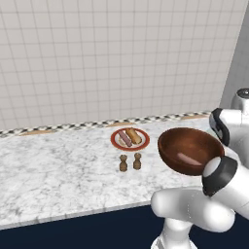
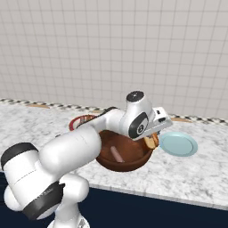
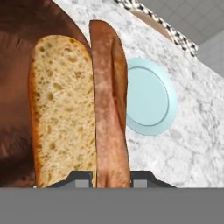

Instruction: Place one bun and one sausage from the bowl on each plate.

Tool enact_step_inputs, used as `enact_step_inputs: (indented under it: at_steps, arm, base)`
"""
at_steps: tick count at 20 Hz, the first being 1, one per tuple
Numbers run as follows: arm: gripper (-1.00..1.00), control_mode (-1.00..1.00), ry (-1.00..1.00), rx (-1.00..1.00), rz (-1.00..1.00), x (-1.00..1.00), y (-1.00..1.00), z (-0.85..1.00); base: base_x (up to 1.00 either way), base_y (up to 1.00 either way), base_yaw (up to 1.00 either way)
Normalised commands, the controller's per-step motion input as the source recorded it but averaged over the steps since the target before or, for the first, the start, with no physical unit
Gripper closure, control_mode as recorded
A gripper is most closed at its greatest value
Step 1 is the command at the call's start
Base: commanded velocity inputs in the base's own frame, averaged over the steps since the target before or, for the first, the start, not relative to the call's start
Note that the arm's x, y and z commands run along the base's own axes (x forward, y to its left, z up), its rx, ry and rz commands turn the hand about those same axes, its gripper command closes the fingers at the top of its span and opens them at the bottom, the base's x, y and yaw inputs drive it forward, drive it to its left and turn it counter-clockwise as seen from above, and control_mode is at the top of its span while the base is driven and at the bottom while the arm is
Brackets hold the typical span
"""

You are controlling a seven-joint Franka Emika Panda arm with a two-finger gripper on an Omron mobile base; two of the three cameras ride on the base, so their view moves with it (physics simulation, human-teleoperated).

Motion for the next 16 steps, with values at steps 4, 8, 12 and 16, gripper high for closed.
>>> enact_step_inputs:
  at_steps: [4, 8, 12, 16]
  arm:
    - [1.00, -1.00, 0.00, 0.00, -0.02, 0.02, -0.49, -0.01]
    - [1.00, -1.00, 0.00, 0.09, -0.03, 0.22, -0.31, -0.02]
    - [1.00, -1.00, 0.05, 0.21, -0.02, 0.37, -0.26, 0.00]
    - [1.00, -1.00, 0.09, 0.23, 0.00, 0.40, -0.26, 0.00]
  base:
    - [0.00, 0.00, 0.00]
    - [0.00, 0.00, 0.00]
    - [0.00, 0.00, 0.00]
    - [0.00, 0.00, 0.00]
